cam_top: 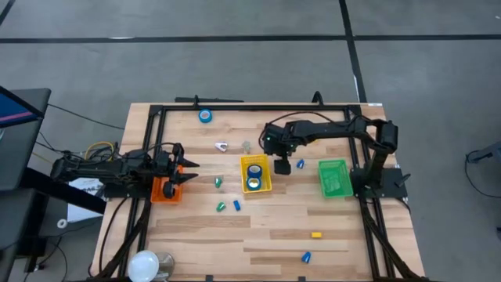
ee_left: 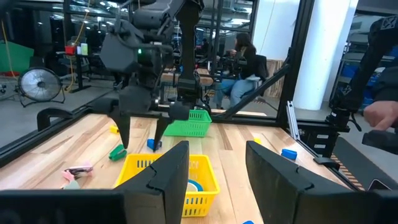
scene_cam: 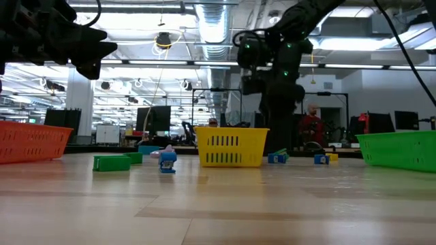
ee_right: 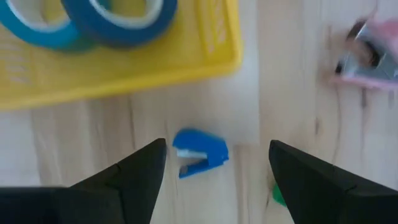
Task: Pick and place Stapler, Stapler remover, tape
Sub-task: Put the blue stapler into the green basket
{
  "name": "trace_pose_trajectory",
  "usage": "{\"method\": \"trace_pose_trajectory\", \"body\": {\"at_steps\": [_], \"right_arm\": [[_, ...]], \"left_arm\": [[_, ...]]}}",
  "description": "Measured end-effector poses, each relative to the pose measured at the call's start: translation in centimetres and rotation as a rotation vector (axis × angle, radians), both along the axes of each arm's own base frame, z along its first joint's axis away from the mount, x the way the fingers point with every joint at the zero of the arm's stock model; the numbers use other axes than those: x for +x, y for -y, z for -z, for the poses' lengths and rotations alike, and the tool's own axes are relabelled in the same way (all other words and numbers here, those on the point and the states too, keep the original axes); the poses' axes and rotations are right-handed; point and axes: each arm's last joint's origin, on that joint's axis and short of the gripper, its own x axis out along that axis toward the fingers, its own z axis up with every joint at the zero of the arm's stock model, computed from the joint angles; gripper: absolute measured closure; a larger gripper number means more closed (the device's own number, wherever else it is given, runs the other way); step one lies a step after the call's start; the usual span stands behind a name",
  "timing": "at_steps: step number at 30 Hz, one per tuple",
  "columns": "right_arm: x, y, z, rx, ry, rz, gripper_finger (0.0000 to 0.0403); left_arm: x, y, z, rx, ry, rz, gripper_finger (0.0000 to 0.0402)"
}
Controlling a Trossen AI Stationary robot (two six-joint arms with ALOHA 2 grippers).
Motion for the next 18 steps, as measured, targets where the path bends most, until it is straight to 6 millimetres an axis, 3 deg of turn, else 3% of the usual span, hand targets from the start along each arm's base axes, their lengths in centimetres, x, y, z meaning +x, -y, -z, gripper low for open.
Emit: {"method": "trace_pose_trajectory", "body": {"at_steps": [5,18], "right_arm": [[-0.62,-0.41,1.07,-0.011,-0.038,-0.004,0.0126],[-0.20,-0.69,1.05,-0.034,-0.002,0.033,0.0126]], "left_arm": [[0.00,0.00,-0.01,0.000,0.001,0.000,0.0252],[0.00,0.00,-0.06,0.000,0.006,0.000,0.0252]]}}
